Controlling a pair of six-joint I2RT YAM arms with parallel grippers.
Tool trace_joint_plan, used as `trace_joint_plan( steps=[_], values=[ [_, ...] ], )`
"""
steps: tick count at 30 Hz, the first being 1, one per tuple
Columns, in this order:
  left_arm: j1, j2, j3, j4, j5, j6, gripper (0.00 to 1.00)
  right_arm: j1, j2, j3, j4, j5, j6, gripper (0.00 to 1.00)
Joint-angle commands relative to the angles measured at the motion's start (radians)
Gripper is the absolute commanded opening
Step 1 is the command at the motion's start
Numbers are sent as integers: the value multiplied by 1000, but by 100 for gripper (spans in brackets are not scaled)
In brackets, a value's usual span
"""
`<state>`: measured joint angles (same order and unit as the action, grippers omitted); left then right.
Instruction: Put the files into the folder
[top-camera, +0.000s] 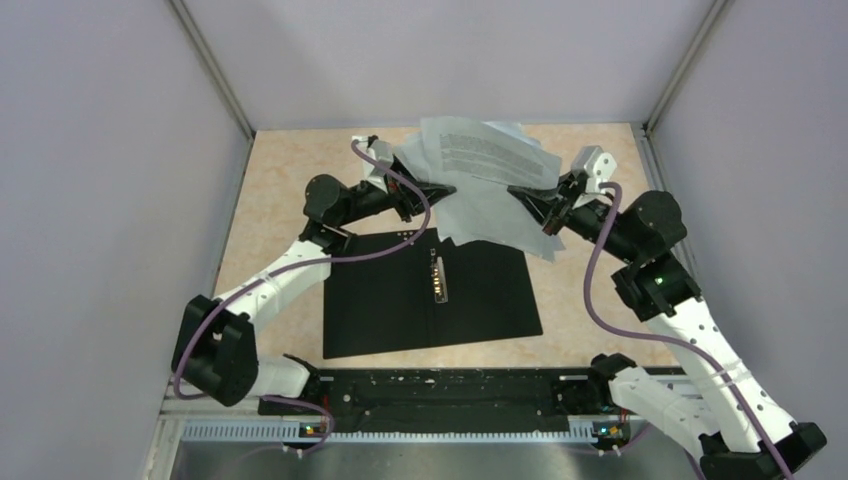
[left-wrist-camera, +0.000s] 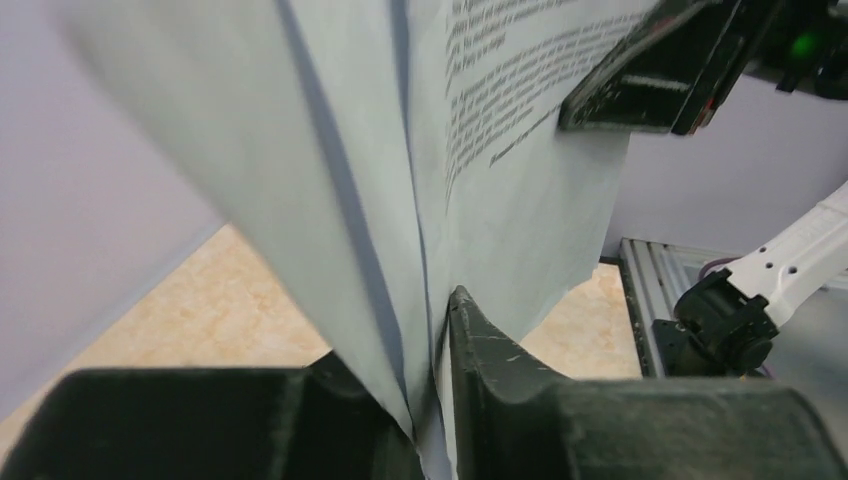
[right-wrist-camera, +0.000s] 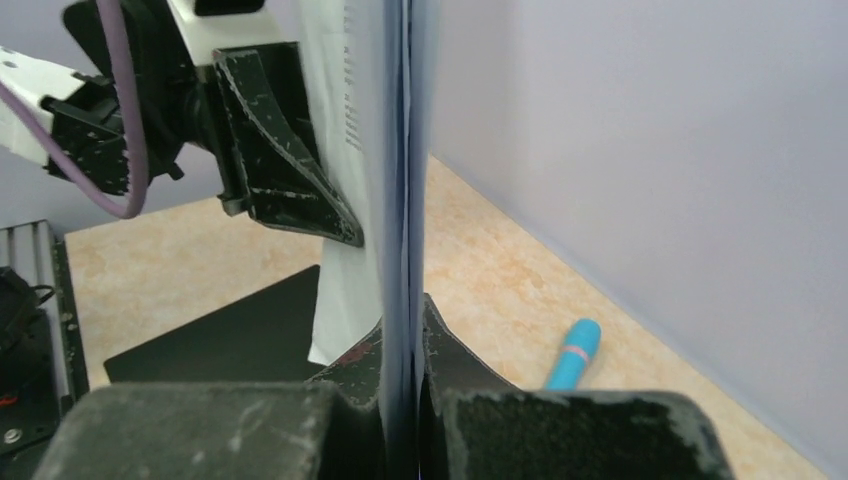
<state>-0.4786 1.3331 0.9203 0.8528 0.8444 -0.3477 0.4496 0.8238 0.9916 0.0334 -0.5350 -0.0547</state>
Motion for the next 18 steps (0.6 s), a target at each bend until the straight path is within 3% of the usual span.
trace_joint_plan(
  steps=[1, 9, 18],
  values=[
    [-10, 57, 10, 133, -32, -50, 18, 10, -21, -93, 114, 124, 13, 0],
    [-128, 160, -19, 51, -305, 195, 9, 10, -34, -312, 340, 324, 48, 0],
    [-205, 337, -6, 159, -542, 293, 9, 9, 80, -537, 725, 485, 48, 0]
  ],
)
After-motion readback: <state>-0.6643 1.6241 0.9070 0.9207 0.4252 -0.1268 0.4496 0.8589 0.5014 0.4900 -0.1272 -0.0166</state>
